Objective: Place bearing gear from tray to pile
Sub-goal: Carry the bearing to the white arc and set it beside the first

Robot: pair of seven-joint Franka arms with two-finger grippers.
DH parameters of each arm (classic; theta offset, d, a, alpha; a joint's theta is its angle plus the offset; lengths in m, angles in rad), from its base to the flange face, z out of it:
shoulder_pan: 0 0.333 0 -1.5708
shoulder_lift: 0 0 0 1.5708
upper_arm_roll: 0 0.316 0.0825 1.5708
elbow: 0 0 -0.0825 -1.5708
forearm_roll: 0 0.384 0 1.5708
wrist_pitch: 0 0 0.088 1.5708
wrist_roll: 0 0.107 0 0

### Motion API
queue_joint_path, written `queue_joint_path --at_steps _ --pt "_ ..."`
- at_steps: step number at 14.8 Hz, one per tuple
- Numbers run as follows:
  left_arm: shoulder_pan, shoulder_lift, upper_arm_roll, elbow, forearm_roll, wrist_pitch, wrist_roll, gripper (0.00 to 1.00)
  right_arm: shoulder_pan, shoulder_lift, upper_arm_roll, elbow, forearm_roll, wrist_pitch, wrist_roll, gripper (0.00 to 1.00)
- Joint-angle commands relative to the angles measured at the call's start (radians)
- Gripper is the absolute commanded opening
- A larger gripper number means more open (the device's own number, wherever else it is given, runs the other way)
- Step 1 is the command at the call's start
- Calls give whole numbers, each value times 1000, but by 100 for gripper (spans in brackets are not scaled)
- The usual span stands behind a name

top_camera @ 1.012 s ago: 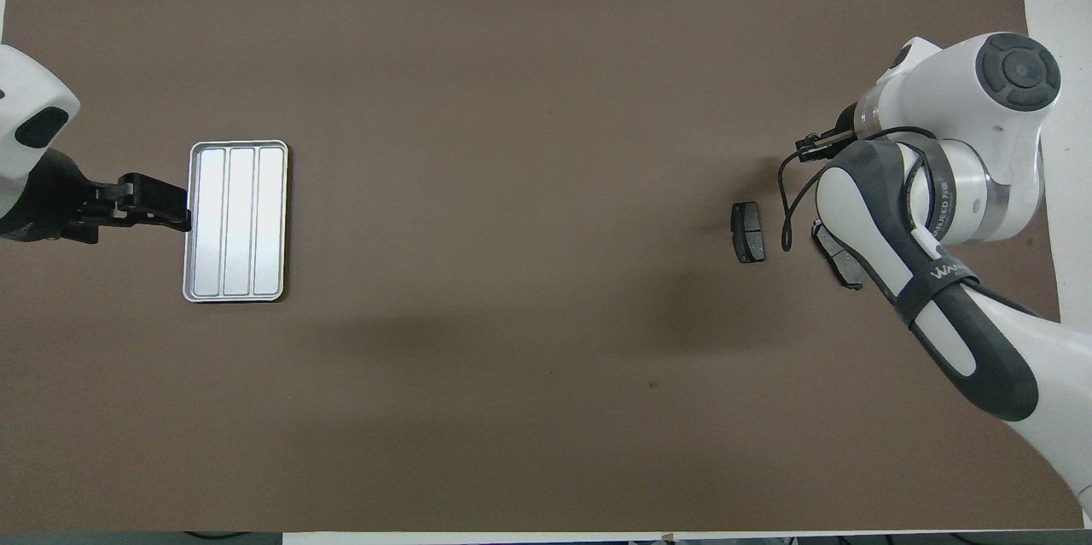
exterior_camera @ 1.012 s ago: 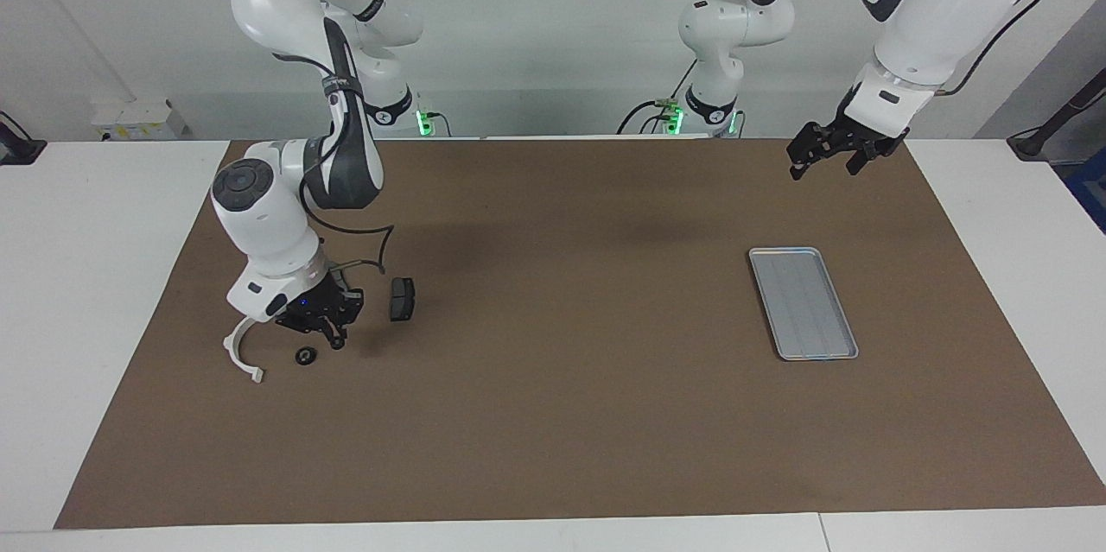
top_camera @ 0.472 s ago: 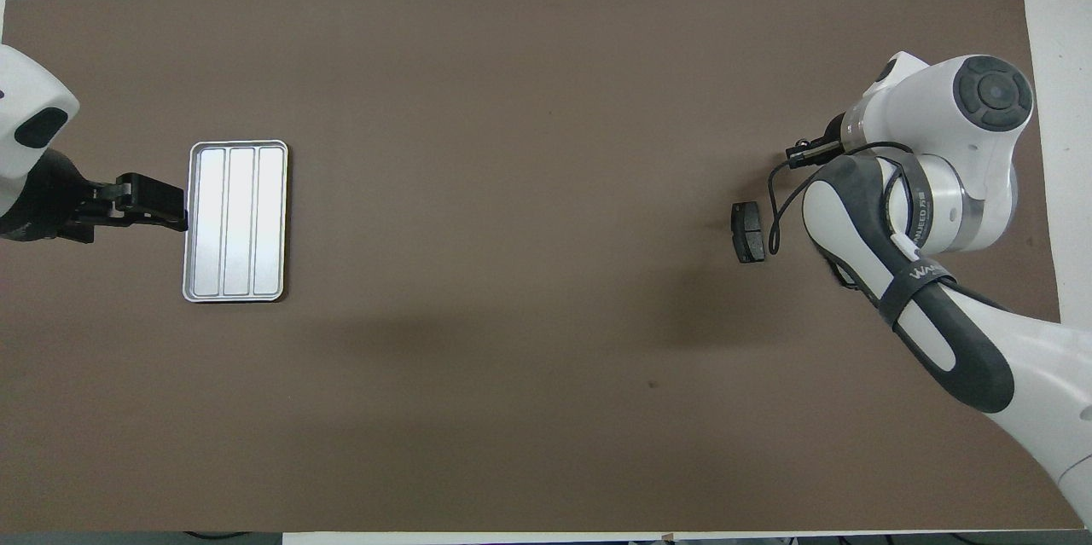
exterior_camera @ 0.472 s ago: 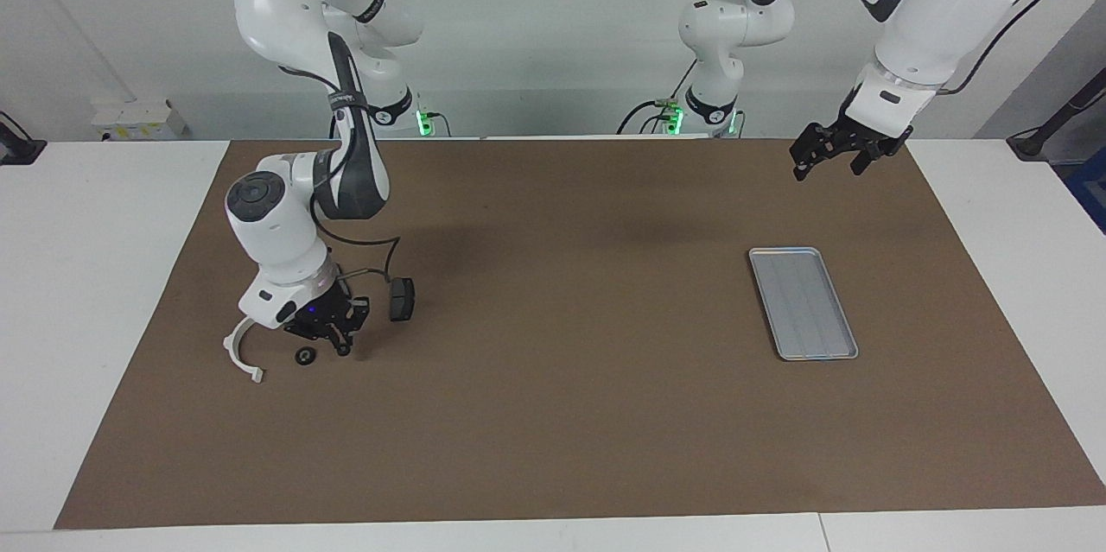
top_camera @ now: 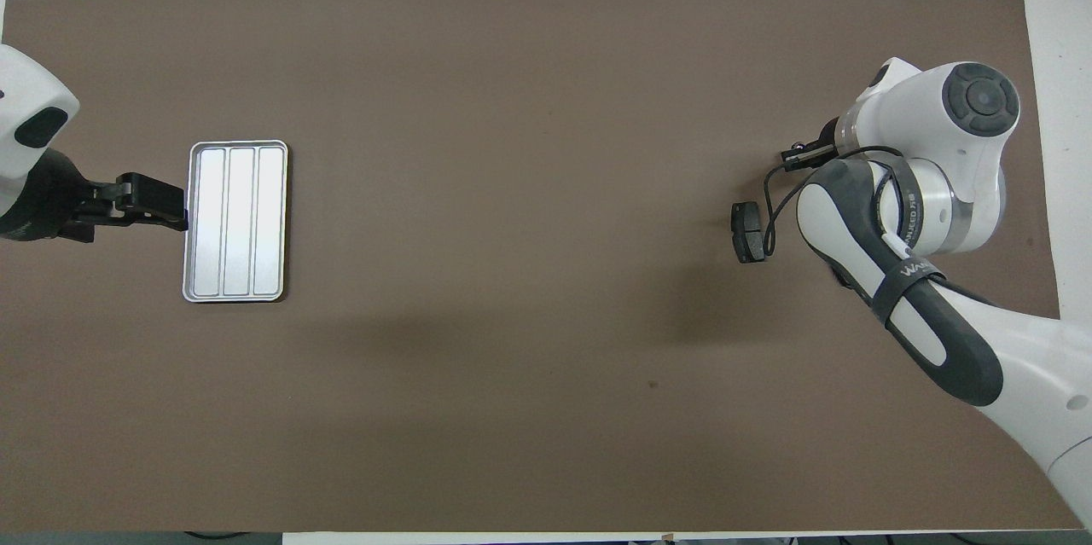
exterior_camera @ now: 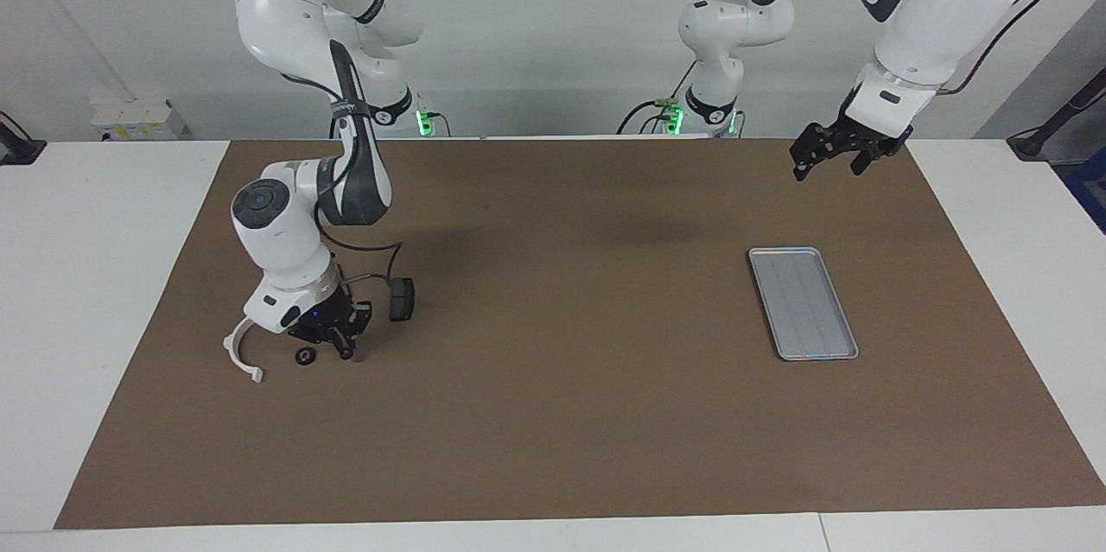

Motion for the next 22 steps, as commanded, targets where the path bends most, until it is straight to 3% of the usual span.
queue_joint_path --at_steps 1,10,11,12,13,14,16,22 --pt "1 -16 -8 -12 16 16 6 100 -20 3 15 -14 10 28 -28 0" --pt "-2 -17 -8 -14 16 16 6 100 -20 14 15 -44 10 77 -31 0" --pt "-2 -17 -8 -14 16 16 6 100 -20 14 15 -43 10 77 -29 17" --pt "-2 -17 -8 -14 16 15 6 100 -20 14 15 -44 10 73 -28 46" --pt "-2 -17 -8 -14 16 15 6 100 -20 11 15 -43 10 67 -23 63" --pt "-2 -17 -8 -14 16 15 6 100 -18 3 15 -41 10 59 -19 72" --pt "-2 -17 -8 -14 16 15 6 100 -10 -17 15 -29 10 21 3 80" --pt "-2 -21 -8 -28 16 48 6 100 -7 -92 15 -11 9 -18 27 85"
